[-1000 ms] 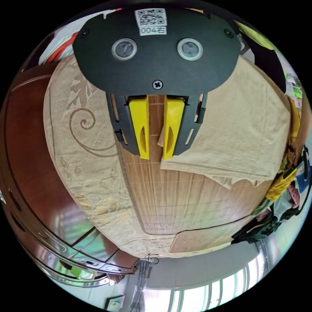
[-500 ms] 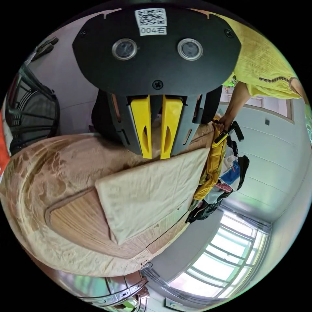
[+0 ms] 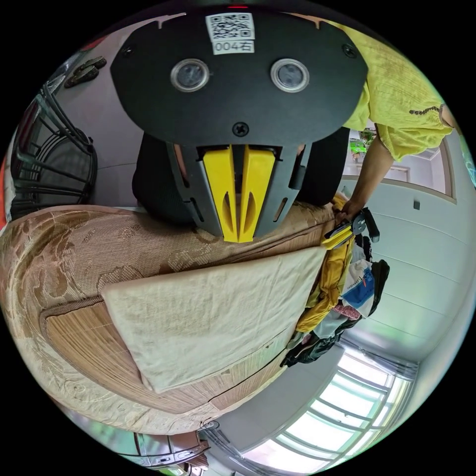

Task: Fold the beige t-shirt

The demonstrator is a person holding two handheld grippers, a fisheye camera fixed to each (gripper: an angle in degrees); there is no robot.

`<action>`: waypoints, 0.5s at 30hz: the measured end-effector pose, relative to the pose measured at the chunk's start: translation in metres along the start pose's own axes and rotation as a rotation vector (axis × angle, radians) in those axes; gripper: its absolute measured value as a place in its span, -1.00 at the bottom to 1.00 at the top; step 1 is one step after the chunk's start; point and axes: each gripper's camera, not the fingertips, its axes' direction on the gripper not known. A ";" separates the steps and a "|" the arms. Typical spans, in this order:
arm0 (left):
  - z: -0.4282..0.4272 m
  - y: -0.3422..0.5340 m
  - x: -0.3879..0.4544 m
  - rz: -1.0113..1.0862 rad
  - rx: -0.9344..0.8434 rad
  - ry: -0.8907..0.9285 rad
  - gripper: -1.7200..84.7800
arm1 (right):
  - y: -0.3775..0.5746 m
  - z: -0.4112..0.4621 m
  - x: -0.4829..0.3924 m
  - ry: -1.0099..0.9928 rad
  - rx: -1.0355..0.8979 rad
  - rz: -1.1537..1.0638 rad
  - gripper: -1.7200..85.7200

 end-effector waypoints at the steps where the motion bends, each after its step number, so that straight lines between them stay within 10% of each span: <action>1: -0.001 0.000 0.001 -0.005 0.004 -0.002 -0.77 | -0.001 0.000 0.001 0.001 -0.013 -0.003 -0.98; 15: -0.022 -0.007 0.013 0.046 -0.010 0.029 -0.82 | 0.011 -0.009 0.030 -0.054 -0.052 0.023 -0.98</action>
